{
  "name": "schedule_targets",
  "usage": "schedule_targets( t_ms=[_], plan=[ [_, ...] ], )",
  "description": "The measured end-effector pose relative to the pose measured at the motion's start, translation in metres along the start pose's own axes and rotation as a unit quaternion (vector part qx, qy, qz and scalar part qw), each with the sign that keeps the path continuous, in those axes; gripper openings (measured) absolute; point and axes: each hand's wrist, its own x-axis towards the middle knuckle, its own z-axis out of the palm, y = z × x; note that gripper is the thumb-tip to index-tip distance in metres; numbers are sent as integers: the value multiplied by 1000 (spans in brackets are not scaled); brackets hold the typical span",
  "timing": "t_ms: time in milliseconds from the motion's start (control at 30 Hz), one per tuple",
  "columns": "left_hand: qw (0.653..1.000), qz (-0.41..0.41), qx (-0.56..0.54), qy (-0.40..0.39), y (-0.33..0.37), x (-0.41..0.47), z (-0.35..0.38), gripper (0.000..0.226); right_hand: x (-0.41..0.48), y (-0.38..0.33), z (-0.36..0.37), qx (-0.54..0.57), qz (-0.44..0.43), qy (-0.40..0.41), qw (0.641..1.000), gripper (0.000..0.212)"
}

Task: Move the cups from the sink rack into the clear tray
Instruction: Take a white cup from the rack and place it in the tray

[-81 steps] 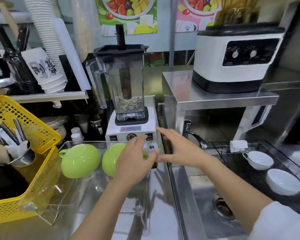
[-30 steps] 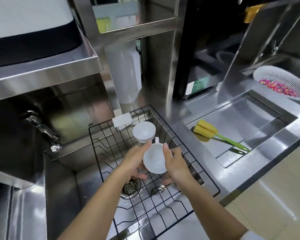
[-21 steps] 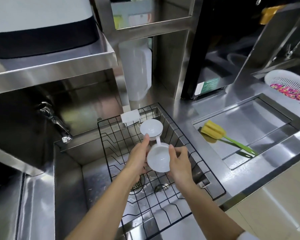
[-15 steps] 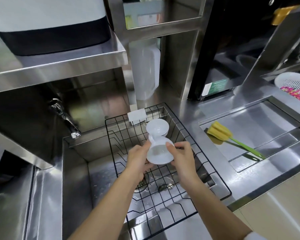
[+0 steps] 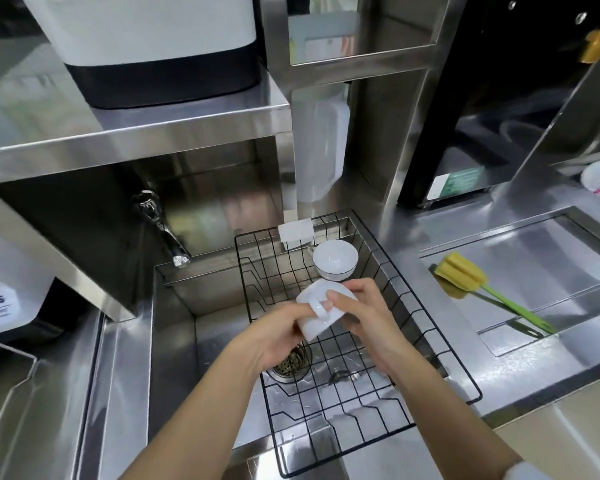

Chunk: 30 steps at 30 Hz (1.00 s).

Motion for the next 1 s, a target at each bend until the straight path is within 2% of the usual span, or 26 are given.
schedule_targets(
  t_ms=[133,200,267,333,467,633,767,933,1000],
  plan=[
    [998,18,15,63,-2,-5,-6,62,0,-7,0,22,12,-84,996,56],
    [993,42,48,96,-1,-8,-11,77,0,-12,2,8,18,-120,993,52],
    [986,73,92,115,3,-16,-14,82,0,-19,7,-9,16,-142,990,49],
    [979,107,113,133,8,-29,-14,78,-2,-27,16,-18,8,-151,988,48],
    [967,171,88,164,19,-55,-22,70,-8,-43,47,-35,-27,-166,985,54],
    [960,205,63,181,33,-93,-49,71,-16,-54,95,-91,-86,-180,976,48],
    [937,253,78,227,43,-134,-72,68,-29,-62,137,-101,-117,-215,964,48],
    [920,300,65,242,41,-192,-110,51,-54,-72,192,-163,-159,-280,933,41],
    [912,312,59,258,37,-214,-128,57,-64,-71,218,-183,-174,-295,922,41]
  ],
)
